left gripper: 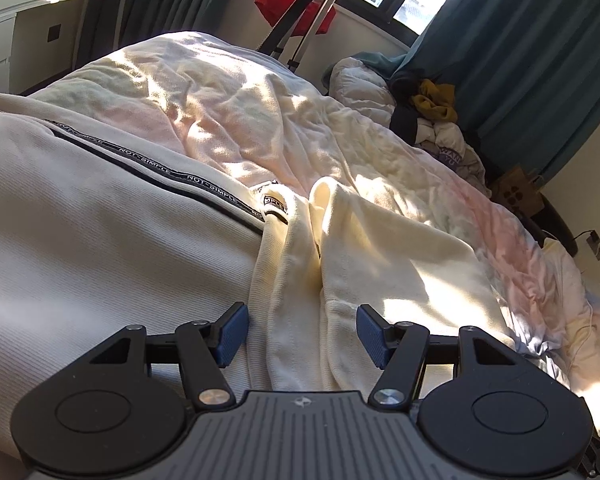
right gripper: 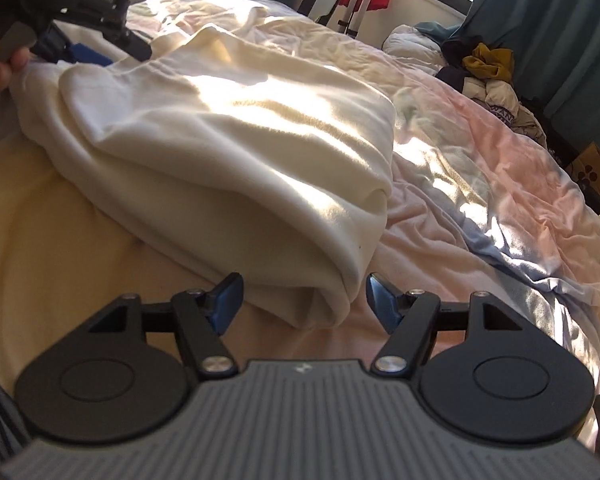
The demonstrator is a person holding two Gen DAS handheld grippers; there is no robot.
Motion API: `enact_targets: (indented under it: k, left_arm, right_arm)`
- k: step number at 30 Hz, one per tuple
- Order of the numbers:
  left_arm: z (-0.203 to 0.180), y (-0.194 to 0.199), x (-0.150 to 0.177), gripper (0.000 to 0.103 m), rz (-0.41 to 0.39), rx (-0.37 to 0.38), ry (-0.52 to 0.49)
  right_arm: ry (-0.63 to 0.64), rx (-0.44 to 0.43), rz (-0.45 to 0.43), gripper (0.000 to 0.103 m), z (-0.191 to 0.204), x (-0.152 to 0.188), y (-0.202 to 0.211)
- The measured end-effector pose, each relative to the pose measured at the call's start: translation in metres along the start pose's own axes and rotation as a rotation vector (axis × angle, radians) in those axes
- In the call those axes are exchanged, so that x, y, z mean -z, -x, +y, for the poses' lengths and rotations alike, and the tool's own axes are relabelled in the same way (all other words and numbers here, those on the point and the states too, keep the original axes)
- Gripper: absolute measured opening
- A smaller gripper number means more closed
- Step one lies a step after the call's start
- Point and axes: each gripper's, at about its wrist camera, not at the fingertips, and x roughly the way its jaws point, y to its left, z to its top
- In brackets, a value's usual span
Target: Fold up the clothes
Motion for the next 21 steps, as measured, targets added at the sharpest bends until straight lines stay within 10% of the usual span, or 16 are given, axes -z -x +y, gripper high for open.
enact_targets:
  k: [15,21]
  left_arm:
    - [-0.005,-0.003,0.000,0.063,-0.060,-0.023,-0.026]
    - [-0.008,-0.006,0.001,0.061,-0.102,-0.035,-0.046]
  right_arm:
    - [-0.323,0.070,-0.065,0.069,-0.031,-0.010,-0.043]
    - [-0.405,0.154,-0.243,0.069,-0.038,-0.012,-0.023]
